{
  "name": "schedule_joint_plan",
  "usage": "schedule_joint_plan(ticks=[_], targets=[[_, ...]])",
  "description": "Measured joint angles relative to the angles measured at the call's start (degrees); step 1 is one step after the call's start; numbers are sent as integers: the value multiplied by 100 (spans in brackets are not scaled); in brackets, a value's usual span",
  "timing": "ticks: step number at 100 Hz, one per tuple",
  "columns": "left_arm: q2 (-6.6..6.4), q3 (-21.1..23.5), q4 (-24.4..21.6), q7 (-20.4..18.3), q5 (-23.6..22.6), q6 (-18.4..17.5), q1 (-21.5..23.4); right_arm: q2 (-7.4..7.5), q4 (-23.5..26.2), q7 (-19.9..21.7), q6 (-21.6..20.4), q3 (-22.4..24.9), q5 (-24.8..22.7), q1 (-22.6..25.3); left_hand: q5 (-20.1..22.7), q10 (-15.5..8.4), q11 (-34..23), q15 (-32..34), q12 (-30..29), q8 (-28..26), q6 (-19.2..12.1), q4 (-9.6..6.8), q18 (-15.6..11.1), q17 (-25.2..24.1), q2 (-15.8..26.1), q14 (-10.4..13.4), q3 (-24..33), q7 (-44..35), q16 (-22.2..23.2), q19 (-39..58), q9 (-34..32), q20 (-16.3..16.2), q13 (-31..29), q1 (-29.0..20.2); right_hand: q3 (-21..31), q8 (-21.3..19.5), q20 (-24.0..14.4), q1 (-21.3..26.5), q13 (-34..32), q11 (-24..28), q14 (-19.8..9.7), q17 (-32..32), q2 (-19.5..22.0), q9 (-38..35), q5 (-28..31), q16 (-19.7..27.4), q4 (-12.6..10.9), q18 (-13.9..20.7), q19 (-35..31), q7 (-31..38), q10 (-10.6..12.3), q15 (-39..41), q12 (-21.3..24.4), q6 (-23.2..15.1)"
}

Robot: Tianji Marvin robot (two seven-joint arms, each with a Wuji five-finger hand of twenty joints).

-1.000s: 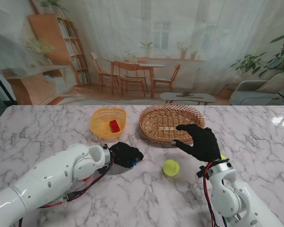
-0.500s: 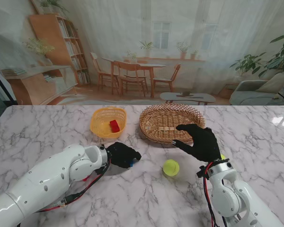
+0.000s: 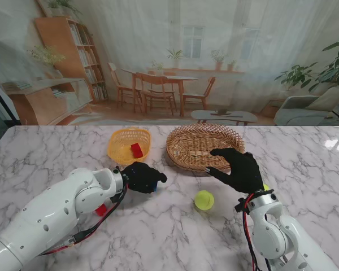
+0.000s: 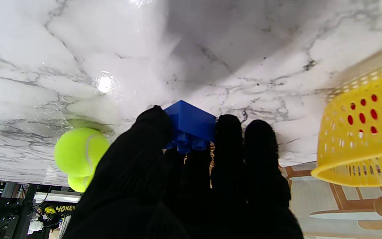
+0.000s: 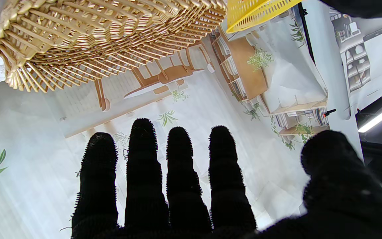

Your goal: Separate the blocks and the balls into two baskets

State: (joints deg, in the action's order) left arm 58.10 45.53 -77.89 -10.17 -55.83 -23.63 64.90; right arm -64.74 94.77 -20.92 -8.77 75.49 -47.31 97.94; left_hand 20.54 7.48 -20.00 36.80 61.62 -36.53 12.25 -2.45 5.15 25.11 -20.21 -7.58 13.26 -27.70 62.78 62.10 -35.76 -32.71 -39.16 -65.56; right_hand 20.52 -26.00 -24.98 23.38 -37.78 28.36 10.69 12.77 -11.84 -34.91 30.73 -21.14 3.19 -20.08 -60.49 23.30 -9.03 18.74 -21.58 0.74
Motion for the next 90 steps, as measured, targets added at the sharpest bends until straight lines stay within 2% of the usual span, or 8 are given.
schedule_joint_plan(ticks=[20,36,68,90], targets=[[13,393,-175,17,-150,11,145,-1,4,-1,0,0,4,3,1,0,26,-1,1,0,-4,0,0,11,6,4,0,-3,1,0,-58,-1,-5,-1,0,0,0,0,0,0,0,0,0,0,0,0,0,0,0,0,0,0,0,0],[14,519,-220,135,-328,125,125,-1,8,-1,3,0,5,5,4,0,29,-1,1,0,-16,0,0,54,6,13,0,-5,1,0,-65,-2,-77,-1,0,0,0,0,0,0,0,0,0,0,0,0,0,0,0,0,0,0,0,0],[71,514,7,208,-251,641,-272,-1,13,21,16,2,5,8,4,0,32,-1,3,-7,-63,0,-1,59,6,20,0,-18,1,0,-73,-4,-78,-1,0,0,0,0,0,0,0,0,0,0,0,0,0,0,1,0,0,0,0,0],[119,202,457,249,-77,1122,-742,0,12,21,24,-10,5,3,5,-7,50,-1,13,-65,-78,0,-4,59,6,42,0,-19,1,1,-74,-12,-78,-2,0,0,0,0,0,0,0,0,0,0,0,0,0,0,1,0,0,0,0,0]])
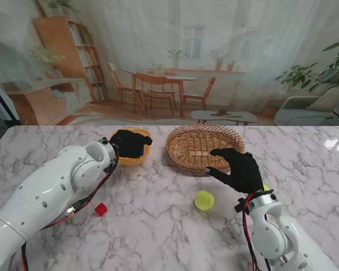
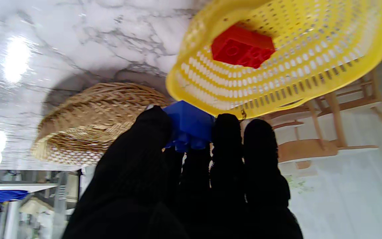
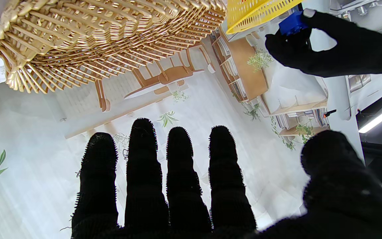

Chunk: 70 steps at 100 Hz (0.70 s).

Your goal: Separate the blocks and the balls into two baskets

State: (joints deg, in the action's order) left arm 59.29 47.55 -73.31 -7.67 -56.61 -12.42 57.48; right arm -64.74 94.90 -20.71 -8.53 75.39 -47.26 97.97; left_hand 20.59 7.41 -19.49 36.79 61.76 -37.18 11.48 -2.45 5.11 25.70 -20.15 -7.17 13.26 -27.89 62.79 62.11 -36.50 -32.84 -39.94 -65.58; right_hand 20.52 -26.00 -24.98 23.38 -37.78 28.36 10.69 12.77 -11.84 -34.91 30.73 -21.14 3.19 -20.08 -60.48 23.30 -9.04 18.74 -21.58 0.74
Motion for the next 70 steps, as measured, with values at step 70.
schedule_joint_plan(ticks=[70], targets=[[72,-328,870,128,252,622,-489,4,-42,55,9,-39,7,-47,1,-3,-572,-620,-2143,518,-15,0,16,-363,683,-96,-654,637,-1347,-275,608,-63,328,246,0,0,0,0,0,-1,0,0,0,0,0,0,0,0,0,0,-1,0,0,0]])
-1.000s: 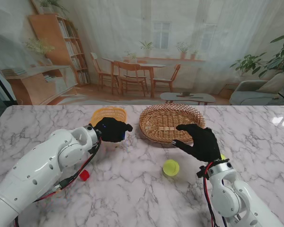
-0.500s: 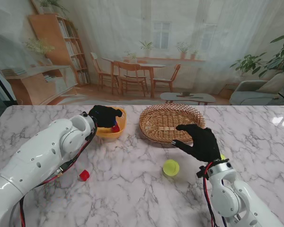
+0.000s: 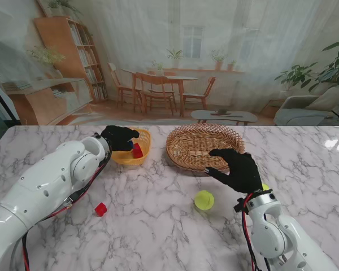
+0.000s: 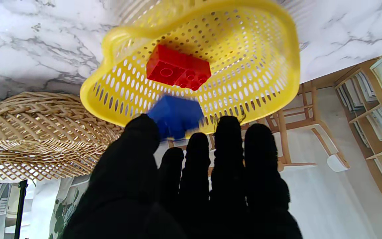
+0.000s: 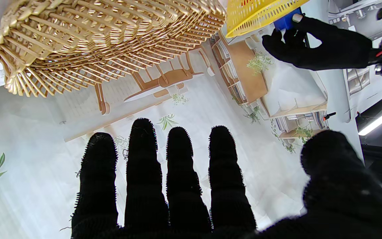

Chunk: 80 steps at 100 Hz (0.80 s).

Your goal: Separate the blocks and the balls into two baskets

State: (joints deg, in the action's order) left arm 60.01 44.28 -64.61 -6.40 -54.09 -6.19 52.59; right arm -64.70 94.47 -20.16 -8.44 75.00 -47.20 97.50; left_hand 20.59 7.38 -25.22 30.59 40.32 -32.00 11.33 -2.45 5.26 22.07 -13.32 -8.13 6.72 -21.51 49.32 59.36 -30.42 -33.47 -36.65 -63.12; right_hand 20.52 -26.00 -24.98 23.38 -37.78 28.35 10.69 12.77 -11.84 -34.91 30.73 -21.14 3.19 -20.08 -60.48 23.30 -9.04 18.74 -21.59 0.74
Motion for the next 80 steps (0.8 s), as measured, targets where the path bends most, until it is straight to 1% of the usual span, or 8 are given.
schedule_joint_plan(ticks=[5,16,21,31,41,55,63,80], targets=[[-4,-41,27,-9,-27,11,-25,0,-1,0,0,0,1,-1,-3,89,371,-391,-736,209,-6,0,32,-164,46,-71,-122,327,-428,-196,136,9,159,72,0,0,0,0,0,0,0,0,0,0,0,0,0,0,0,0,0,0,0,0],[-11,-59,66,-38,-73,9,-44,0,-2,-3,2,1,3,0,-106,173,1032,-999,-1658,524,-10,0,139,-521,177,-216,-383,850,-1230,-605,499,147,559,308,0,0,0,0,0,0,0,0,0,0,0,0,0,0,0,0,0,0,0,0],[-18,-42,66,-72,-109,0,-40,-1,-2,-8,2,4,4,1,-158,214,1216,-1151,-1875,619,-15,0,194,-658,243,-236,-434,1006,-1478,-773,627,216,668,369,0,0,0,0,0,0,0,0,0,0,0,0,0,0,0,0,0,0,0,0],[-33,84,28,-118,-266,-56,13,-1,-2,-10,2,5,4,1,-158,223,1340,-1294,-2089,660,-16,16,201,-832,310,-297,-614,1078,-1704,-960,729,320,824,571,0,0,0,0,0,0,0,0,0,0,0,0,0,0,0,0,0,0,0,0],[-59,420,-145,-169,-535,-229,185,-1,-4,-6,4,5,7,1,-158,232,1433,-1406,-2182,688,-18,20,278,-1010,387,-315,-642,1123,-1897,-1178,765,429,969,735,0,0,0,0,0,0,0,0,0,0,0,0,0,0,0,0,0,0,0,0],[-136,901,-559,-259,-935,-497,488,-1,-5,10,13,3,12,-2,-72,219,1539,-1551,-2268,689,-56,80,370,-1230,747,-315,-659,1136,-2111,-1333,765,454,1065,1108,0,0,0,0,0,0,0,0,0,0,0,0,0,0,0,0,0,0,0,0],[-171,1225,-879,-584,-998,-628,698,0,-7,12,15,2,12,-3,-68,219,1654,-1631,-2314,689,-105,81,437,-1318,900,-360,-710,1180,-2181,-1452,765,455,1165,1300,0,0,0,0,0,0,1,0,0,0,0,0,0,0,0,0,-1,0,0,0],[-212,1802,-1313,-625,-1424,-1025,1139,0,-8,13,16,1,13,-3,-5,219,1739,-1686,-2316,689,-152,82,502,-1402,901,-364,-722,1237,-2243,-1606,762,460,1165,1391,0,0,0,0,0,0,1,0,0,-1,0,0,0,0,0,0,-2,0,0,0]])
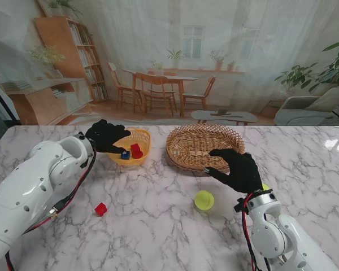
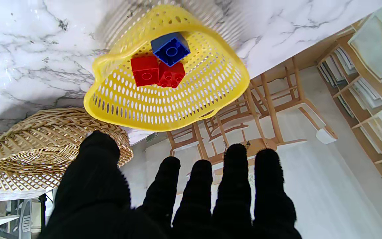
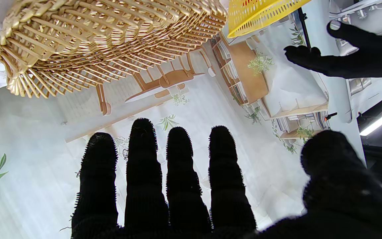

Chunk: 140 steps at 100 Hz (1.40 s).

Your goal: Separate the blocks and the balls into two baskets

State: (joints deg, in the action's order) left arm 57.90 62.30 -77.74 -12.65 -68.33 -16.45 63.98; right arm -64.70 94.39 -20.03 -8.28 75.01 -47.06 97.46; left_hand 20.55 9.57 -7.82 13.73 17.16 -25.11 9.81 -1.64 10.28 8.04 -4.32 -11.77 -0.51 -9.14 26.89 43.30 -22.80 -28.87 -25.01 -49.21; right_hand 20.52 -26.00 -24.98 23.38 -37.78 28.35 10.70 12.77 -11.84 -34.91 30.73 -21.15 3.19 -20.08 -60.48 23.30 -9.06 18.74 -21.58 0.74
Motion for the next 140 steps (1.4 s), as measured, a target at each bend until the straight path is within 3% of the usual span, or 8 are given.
schedule_joint_plan(ticks=[19,33,72,88,105,140], targets=[[-38,639,-462,126,-113,-239,651,-3,12,-1,26,7,15,8,0,0,75,-39,-1,0,-1,0,49,-3,1,-4,0,34,-37,-6,-4,1,0,7,0,0,0,0,0,0,0,0,0,-1,0,0,0,0,0,0,-1,0,0,0],[-50,1111,-735,407,-539,-603,1137,-3,24,-1,37,13,16,14,0,0,138,-48,-1,0,-2,0,53,-5,2,-4,0,46,-39,-70,-6,1,0,10,0,0,0,0,0,0,15,0,0,-1,0,0,0,0,0,0,0,0,0,0],[-110,2166,-1447,1084,-1063,-932,2503,-2,47,3,50,14,12,26,1,4,210,-75,-1,0,-2,0,57,-6,3,-62,-1,100,-83,-138,-12,2,67,70,0,0,0,0,0,0,16,0,0,-2,0,0,0,0,0,-1,-1,0,0,0],[-124,2452,-1706,1210,-1410,-1047,2913,-2,47,3,50,13,9,26,1,6,214,-76,-1,0,-3,0,58,-6,3,-72,-1,115,-83,-140,-12,2,67,70,0,0,0,0,0,0,17,0,0,-8,0,0,0,0,0,-1,-1,0,0,0],[-133,2673,-1866,1507,-1363,-1100,3291,-3,47,-24,48,30,0,43,1,15,220,-76,-1,0,-3,0,58,-6,3,-78,-1,125,-83,-141,-12,2,67,71,0,0,0,0,0,0,16,0,0,-9,0,0,0,0,0,-1,-1,0,0,0],[-143,2629,-1908,1642,-1328,-1066,3659,-3,47,-24,47,33,-3,49,1,65,221,-76,-1,0,-3,0,58,-6,3,-99,-1,130,-83,-142,-12,2,86,71,0,0,-1,0,0,-1,16,0,0,-9,0,0,0,0,0,-1,-1,0,0,0]])
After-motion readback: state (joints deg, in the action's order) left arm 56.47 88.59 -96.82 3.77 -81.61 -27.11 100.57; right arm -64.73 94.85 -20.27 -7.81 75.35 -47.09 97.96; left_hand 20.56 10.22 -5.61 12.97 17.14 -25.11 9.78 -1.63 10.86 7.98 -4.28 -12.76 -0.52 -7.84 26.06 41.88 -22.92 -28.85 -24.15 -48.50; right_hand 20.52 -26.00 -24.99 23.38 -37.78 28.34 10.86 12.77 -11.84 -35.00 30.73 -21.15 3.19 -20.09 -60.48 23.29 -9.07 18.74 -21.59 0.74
